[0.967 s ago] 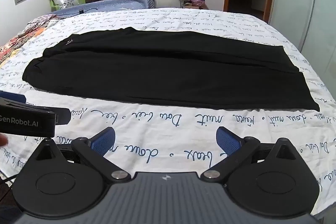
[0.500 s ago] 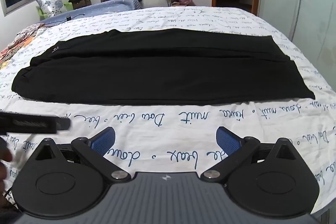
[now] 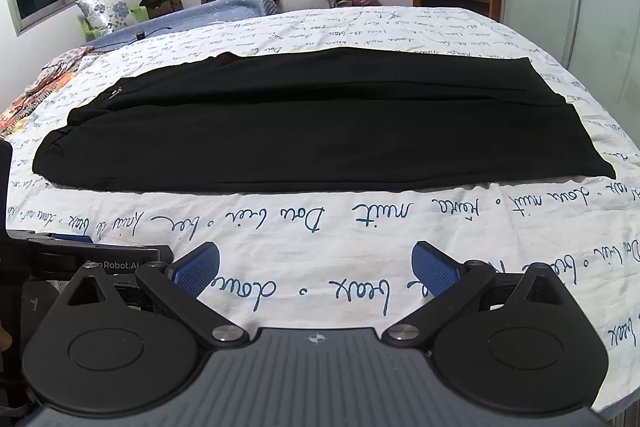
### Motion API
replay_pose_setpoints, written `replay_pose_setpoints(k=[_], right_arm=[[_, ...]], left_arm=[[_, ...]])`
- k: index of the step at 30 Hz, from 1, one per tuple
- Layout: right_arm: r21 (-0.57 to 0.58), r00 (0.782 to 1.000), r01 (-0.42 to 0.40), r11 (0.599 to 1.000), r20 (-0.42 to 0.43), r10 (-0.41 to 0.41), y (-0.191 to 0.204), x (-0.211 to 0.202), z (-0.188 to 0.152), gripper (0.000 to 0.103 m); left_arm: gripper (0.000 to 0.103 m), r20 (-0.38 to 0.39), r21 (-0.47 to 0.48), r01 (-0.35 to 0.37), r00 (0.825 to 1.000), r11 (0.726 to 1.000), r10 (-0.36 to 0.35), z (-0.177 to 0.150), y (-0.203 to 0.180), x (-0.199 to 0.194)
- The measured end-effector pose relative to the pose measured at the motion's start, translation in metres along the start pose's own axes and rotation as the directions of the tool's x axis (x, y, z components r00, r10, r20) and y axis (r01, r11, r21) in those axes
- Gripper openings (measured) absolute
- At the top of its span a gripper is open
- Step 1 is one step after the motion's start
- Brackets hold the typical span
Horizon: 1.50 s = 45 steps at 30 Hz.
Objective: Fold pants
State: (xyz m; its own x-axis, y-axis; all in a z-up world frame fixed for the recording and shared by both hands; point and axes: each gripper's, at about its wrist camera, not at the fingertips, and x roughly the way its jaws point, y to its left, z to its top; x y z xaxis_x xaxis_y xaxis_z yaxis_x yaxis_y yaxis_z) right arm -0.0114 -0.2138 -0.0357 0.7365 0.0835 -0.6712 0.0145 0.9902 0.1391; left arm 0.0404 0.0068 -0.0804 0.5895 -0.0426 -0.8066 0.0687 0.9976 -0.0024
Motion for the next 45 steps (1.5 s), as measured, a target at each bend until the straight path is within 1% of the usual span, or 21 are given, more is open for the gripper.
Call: replay_pose_setpoints(k=[4, 9, 18, 37, 45], right_arm=[[-0.003, 1.000, 0.010, 1.000, -0.008, -0.010, 0.000, 0.001, -0.001, 0.103], [0.007, 1.000, 0.023, 1.000, -0.009, -0.023, -0.003, 0.005, 0.003, 0.103], [-0.062, 1.000, 0.012, 0.998, -0.014, -0.012, 0.007, 0.012, 0.010, 0.103], [-0.088, 0.999, 0.012, 0.996, -0.038, -0.016, 0.011, 0.011, 0.005, 0.103], [-0.106, 0.999, 0.010, 0.994, -0.033, -0.014, 0.014, 0.012, 0.006, 0.103]], left_arm=[[0.103, -0.007, 0.009, -0.010, 1.000, 1.000, 0.010, 0.004, -0.001, -0.003], [0.103, -0.009, 0.012, -0.004, 1.000, 1.000, 0.004, 0.005, 0.001, -0.002], [0.103, -0.020, 0.019, 0.002, 1.000, 1.000, -0.001, 0.010, 0.001, 0.003], [0.103, 0.005, 0.028, 0.007, 1.000, 1.000, -0.007, 0.003, 0.001, 0.001], [0.103, 0.006, 0.029, 0.007, 1.000, 1.000, -0.007, 0.003, 0.001, 0.001]])
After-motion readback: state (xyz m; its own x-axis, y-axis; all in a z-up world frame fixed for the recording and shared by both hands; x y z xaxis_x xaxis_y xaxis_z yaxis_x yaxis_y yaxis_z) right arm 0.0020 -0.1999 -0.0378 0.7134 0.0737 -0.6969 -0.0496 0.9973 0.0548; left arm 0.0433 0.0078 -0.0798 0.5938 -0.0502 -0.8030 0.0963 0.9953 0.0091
